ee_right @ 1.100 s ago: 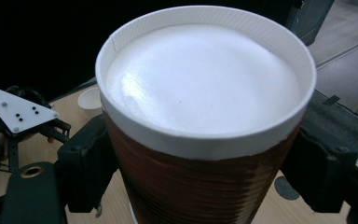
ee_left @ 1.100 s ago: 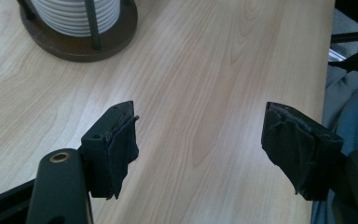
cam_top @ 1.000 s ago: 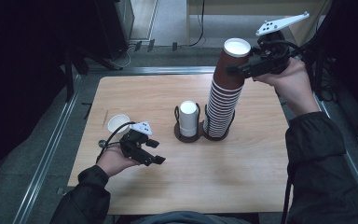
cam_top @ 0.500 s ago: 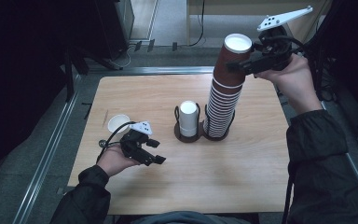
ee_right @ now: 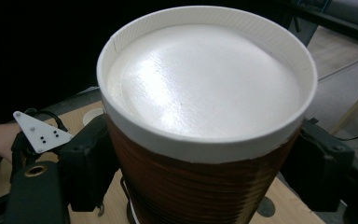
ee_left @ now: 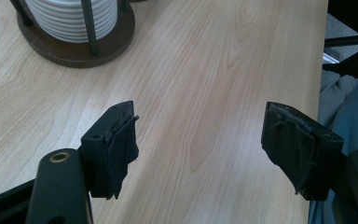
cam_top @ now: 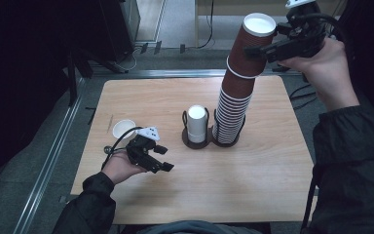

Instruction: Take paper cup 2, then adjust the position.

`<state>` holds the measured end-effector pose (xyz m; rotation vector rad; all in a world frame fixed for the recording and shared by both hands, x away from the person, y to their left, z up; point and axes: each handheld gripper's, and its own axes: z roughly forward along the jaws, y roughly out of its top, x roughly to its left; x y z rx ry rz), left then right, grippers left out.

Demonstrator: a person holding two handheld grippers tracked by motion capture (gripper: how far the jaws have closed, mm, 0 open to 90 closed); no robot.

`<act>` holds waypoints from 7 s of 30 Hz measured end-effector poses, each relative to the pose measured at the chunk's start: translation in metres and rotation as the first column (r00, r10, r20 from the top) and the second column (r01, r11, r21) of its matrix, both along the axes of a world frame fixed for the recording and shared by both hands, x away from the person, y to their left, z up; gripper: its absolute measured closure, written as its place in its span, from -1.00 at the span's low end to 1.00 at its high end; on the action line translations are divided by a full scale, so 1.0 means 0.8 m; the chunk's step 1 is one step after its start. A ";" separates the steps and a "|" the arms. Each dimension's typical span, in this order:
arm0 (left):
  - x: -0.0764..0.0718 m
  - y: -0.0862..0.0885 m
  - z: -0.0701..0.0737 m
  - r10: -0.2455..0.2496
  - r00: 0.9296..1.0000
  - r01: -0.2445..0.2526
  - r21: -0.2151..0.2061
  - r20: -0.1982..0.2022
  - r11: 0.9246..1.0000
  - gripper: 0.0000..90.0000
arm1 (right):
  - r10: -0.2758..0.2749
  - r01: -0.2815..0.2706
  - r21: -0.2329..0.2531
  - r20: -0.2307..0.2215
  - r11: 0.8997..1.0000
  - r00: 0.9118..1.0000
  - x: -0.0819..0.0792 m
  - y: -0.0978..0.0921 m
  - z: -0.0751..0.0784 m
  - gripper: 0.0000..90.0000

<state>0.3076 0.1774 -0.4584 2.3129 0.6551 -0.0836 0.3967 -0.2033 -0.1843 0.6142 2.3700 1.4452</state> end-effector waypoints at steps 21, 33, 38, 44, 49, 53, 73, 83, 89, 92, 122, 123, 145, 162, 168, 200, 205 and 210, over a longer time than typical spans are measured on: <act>-0.001 0.004 0.003 0.010 1.000 -0.010 -0.064 0.008 0.998 -0.33 | 0.090 -0.091 0.025 0.008 0.996 0.996 -0.075 -0.009 0.025 -0.57; -0.002 0.002 0.005 0.015 1.000 -0.014 -0.059 0.011 0.998 -0.25 | 0.167 -0.167 -0.005 -0.032 0.986 0.985 -0.103 0.003 -0.025 -0.57; -0.002 0.003 0.006 0.031 0.999 -0.031 -0.088 0.009 0.996 -0.22 | 0.189 -0.190 -0.009 -0.058 0.982 0.980 -0.111 0.009 -0.050 -0.57; -0.002 0.002 0.006 0.023 1.000 -0.023 -0.098 0.007 0.995 -0.14 | 0.215 -0.215 0.004 -0.083 0.977 0.973 -0.121 0.019 -0.083 -0.57; 0.000 0.000 0.005 0.026 0.999 -0.024 -0.083 0.022 0.996 -0.13 | 0.226 -0.227 -0.008 -0.099 0.974 0.969 -0.122 0.031 -0.114 -0.57; 0.003 0.000 0.005 0.006 1.000 -0.004 -0.068 0.027 0.998 -0.15 | 0.238 -0.241 -0.019 -0.100 0.970 0.966 -0.122 0.039 -0.135 -0.57; 0.019 -0.011 -0.001 -0.045 0.998 0.042 -0.101 -0.035 0.994 -0.71 | 0.273 -0.282 -0.025 -0.175 0.959 0.946 -0.116 0.062 -0.241 -0.57; 0.013 -0.011 0.003 -0.024 0.999 0.026 -0.062 0.026 0.998 -0.64 | 0.298 -0.310 -0.027 -0.202 0.950 0.933 -0.115 0.070 -0.286 -0.57; 0.011 -0.014 0.003 -0.032 0.999 0.033 -0.044 0.029 0.998 -0.64 | 0.300 -0.315 -0.026 -0.239 0.949 0.924 -0.110 0.079 -0.312 -0.57; 0.008 -0.020 0.001 -0.060 0.998 0.061 -0.036 0.020 0.998 -0.62 | 0.301 -0.316 -0.020 -0.246 0.949 0.921 -0.111 0.081 -0.318 -0.57; -0.001 -0.048 -0.003 -0.115 0.993 0.116 -0.061 0.024 0.991 -0.94 | 0.330 -0.324 0.066 -0.244 0.944 0.912 -0.099 0.097 -0.353 -0.57; 0.000 -0.049 -0.003 -0.122 0.992 0.123 -0.070 0.021 0.990 -0.95 | 0.330 -0.322 0.074 -0.245 0.944 0.912 -0.099 0.098 -0.353 -0.57; -0.006 -0.074 -0.012 -0.174 0.983 0.178 -0.089 0.055 0.980 -1.00 | 0.373 -0.327 0.238 -0.182 0.915 0.910 -0.109 0.117 -0.341 -0.57; -0.005 -0.067 -0.004 -0.186 0.982 0.187 -0.118 0.020 0.975 -0.71 | 0.381 -0.311 0.299 -0.210 0.902 0.901 -0.108 0.115 -0.336 -0.63; -0.003 -0.057 -0.001 -0.193 0.981 0.194 -0.081 0.019 0.978 -0.71 | 0.367 -0.312 0.241 -0.234 0.919 0.900 -0.105 0.106 -0.332 -0.67; 0.005 -0.048 -0.013 -0.203 0.978 0.184 0.262 0.048 0.947 -0.72 | 0.289 -0.321 -0.056 -0.308 0.946 0.906 -0.106 0.117 -0.356 -0.65; 0.006 -0.054 -0.019 -0.225 0.974 0.207 0.285 0.031 0.936 -0.72 | 0.299 -0.333 -0.062 -0.307 0.941 0.903 -0.105 0.119 -0.358 -0.65; 0.005 -0.060 -0.022 -0.252 0.967 0.235 0.294 0.021 0.926 -0.72 | 0.299 -0.333 -0.057 -0.317 0.941 0.900 -0.103 0.123 -0.357 -0.66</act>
